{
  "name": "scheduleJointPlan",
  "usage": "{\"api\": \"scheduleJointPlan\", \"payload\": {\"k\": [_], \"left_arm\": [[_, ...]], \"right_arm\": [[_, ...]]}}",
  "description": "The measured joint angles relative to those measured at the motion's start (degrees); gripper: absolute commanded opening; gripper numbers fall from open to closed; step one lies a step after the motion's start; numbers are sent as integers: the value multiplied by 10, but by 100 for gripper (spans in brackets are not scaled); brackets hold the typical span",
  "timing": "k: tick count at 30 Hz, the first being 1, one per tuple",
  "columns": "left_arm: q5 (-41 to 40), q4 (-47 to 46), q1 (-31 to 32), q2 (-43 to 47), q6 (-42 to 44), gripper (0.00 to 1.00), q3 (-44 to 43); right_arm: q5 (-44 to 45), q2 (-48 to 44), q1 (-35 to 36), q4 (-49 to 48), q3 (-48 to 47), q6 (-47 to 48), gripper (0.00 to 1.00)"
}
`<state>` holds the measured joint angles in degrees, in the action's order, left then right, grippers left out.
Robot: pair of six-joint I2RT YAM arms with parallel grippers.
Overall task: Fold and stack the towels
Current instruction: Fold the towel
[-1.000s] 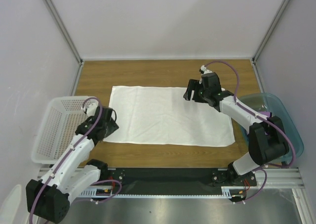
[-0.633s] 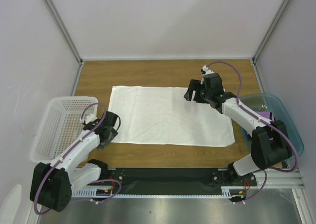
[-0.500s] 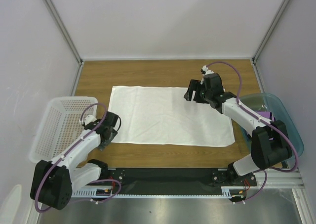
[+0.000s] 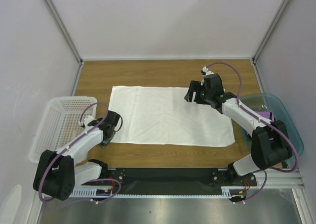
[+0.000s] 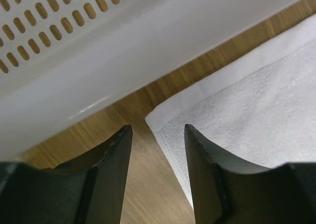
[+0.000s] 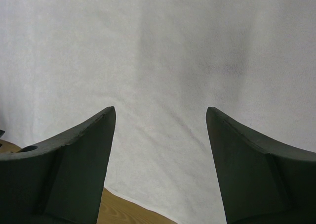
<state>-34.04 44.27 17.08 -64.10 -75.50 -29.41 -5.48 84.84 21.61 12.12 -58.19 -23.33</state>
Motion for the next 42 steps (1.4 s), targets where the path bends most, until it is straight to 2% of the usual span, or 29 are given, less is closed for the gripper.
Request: {"api": "scheduleJointPlan", "payload": {"k": [11,15,20,22,23,25,35,42], "left_arm": [[-25,22,0,-65,-43,46,-26],[-33,22,0,-82,-53,34,-31],[-38,13,0,-93,-62,30,-32],[-39,6,0,-93,-64,19,-32],[-39,0,0,-92,-66,8,-30],[-40,-8,-1,-87,-66,0,-27],[-60,-19,5,-18,-25,1,-25],[-110,-32,114,0,9,0,-37]], "right_arm": [[0,-2,-17,9,0,9,79],[0,-7,-24,14,0,11,79],[0,-16,-35,20,0,12,79],[0,-20,-39,24,0,12,79],[0,-21,-40,26,0,12,79],[0,-23,-42,28,0,13,79],[-27,-32,-42,23,4,3,77],[-41,-14,-10,7,15,-23,75]]}}
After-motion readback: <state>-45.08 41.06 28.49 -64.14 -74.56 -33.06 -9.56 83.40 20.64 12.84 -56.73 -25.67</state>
